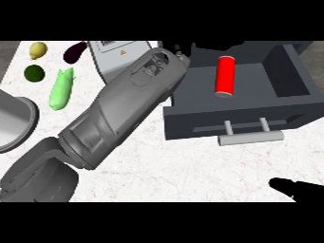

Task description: Pick up the can, place it into the drawer and close the drawer

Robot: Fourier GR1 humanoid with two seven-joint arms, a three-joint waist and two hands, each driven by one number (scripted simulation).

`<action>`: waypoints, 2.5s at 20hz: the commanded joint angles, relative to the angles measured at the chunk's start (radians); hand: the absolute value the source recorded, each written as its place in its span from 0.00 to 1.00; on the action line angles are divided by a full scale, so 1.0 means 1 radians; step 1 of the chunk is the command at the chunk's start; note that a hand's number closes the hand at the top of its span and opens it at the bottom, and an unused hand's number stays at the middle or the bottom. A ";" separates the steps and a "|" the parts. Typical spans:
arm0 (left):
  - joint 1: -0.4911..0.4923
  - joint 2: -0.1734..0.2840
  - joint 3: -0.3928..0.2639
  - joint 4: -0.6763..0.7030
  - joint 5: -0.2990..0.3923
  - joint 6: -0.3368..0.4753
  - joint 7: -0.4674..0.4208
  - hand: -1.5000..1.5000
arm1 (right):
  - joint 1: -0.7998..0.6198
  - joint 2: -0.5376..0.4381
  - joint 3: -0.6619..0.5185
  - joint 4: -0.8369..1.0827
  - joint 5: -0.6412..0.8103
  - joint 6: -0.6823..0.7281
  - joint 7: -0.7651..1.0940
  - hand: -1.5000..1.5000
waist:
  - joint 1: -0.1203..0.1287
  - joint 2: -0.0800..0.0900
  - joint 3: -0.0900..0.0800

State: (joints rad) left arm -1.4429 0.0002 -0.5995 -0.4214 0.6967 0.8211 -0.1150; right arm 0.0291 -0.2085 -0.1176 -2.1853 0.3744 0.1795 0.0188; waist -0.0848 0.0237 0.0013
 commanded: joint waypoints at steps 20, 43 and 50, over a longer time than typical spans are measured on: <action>0.041 0.135 -0.007 -0.205 -0.063 0.016 0.175 0.00 | -0.175 0.047 0.206 0.620 0.665 -0.394 -0.083 0.00 | 0.106 -0.027 0.000; 0.291 0.421 -0.033 -0.639 -0.137 -0.047 0.377 0.00 | -0.691 0.062 0.008 1.436 0.819 -0.783 -0.121 0.00 | 0.162 -0.012 0.001; 0.419 0.451 -0.044 -0.754 -0.176 -0.011 0.371 0.00 | -0.881 0.045 -0.043 1.638 0.838 -0.847 -0.115 0.00 | 0.163 -0.010 0.001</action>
State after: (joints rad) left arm -1.0835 0.4483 -0.6341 -1.1185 0.5413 0.7870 0.2591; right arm -0.7495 -0.1819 -0.1396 -0.6802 1.2134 -0.6525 -0.1032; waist 0.0677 -0.0016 -0.0108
